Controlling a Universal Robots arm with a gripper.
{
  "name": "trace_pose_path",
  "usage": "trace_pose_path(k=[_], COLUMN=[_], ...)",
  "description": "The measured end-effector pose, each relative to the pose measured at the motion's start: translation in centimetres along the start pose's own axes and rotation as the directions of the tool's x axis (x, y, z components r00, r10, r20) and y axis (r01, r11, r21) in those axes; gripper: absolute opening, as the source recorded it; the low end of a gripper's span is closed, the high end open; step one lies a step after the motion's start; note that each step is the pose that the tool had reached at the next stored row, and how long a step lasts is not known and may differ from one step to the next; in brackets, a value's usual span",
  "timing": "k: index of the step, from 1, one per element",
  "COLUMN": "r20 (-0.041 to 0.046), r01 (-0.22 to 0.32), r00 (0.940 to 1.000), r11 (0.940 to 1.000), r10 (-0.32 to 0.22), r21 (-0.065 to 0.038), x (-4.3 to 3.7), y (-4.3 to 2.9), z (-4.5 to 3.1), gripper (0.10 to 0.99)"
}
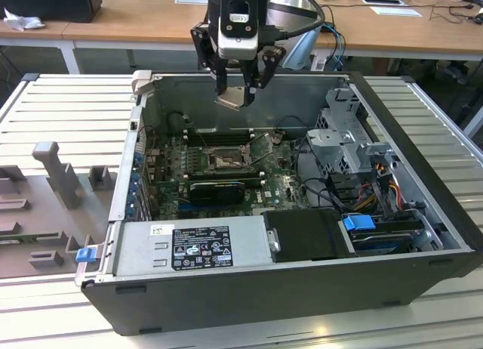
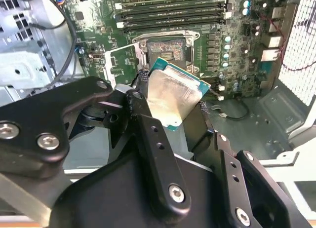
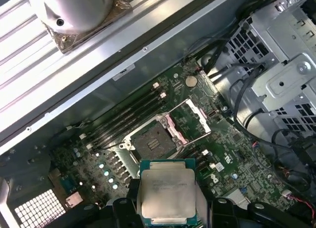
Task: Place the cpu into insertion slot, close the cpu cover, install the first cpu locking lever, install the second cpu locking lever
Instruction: 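Place the cpu into insertion slot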
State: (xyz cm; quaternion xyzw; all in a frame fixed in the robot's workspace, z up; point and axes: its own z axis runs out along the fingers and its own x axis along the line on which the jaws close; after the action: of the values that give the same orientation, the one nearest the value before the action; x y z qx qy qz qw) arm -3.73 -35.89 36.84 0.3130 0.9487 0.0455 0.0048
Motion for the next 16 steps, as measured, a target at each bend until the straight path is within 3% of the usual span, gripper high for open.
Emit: trace_pose_path(k=[3,9,14,16], r20=[0.0047,0.0141,0.0242,0.0248], r01=[-0.052,-0.157,-0.276,-0.285], r00=[0.9986,0.9874,0.9608,0.9581], r11=[0.9986,0.9875,0.9611,0.9584], r10=[0.052,0.158,0.276,0.285], r21=[-0.001,-0.004,-0.008,-0.009], x=[0.0,-0.01,-0.01,-0.02], y=[-0.01,-0.02,-0.04,-0.08], z=[0.08,0.25,0.52,0.81], gripper=[0.529,0.529,0.529,0.529])
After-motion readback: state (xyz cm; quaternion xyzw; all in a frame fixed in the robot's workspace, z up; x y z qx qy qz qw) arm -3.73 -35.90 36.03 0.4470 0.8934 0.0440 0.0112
